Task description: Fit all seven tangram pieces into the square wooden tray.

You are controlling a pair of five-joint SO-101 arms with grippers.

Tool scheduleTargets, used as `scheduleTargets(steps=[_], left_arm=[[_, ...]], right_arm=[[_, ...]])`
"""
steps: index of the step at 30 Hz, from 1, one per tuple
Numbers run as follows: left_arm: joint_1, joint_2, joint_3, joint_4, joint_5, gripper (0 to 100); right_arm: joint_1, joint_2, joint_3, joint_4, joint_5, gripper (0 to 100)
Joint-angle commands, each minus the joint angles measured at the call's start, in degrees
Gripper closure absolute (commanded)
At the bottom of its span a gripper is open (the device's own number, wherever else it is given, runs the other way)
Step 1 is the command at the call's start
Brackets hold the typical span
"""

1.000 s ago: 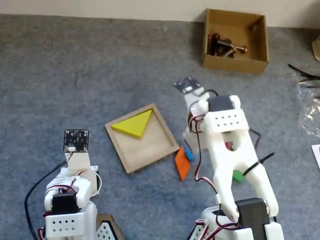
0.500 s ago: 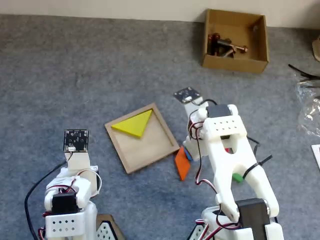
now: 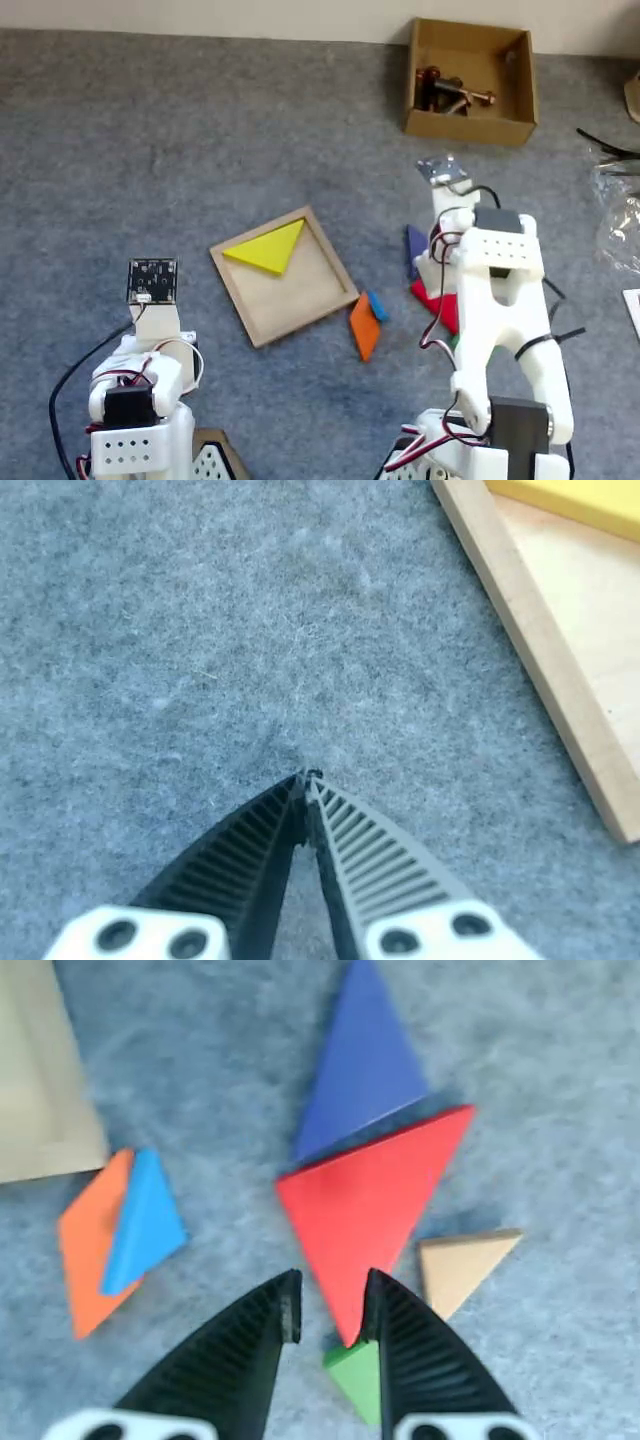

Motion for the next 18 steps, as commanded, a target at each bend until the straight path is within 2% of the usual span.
scheduleTargets(steps=[1,5,12,18], left_arm=[[-0.48,0.4,1.19,0.44,0.18,100],[-0.48,0.4,1.19,0.44,0.18,100],[-0.48,0.4,1.19,0.44,0.18,100],[-0.48,0.4,1.19,0.44,0.18,100]], right_arm=[[2.07,-1.98,1.89,-4.26,0.88,89.2],[2.51,-1.98,4.09,-5.85,0.97,89.2],[10.59,-2.51,4.18,-5.49,-2.2,89.2],[7.25,-2.51,4.26,-3.47,-0.7,89.2]])
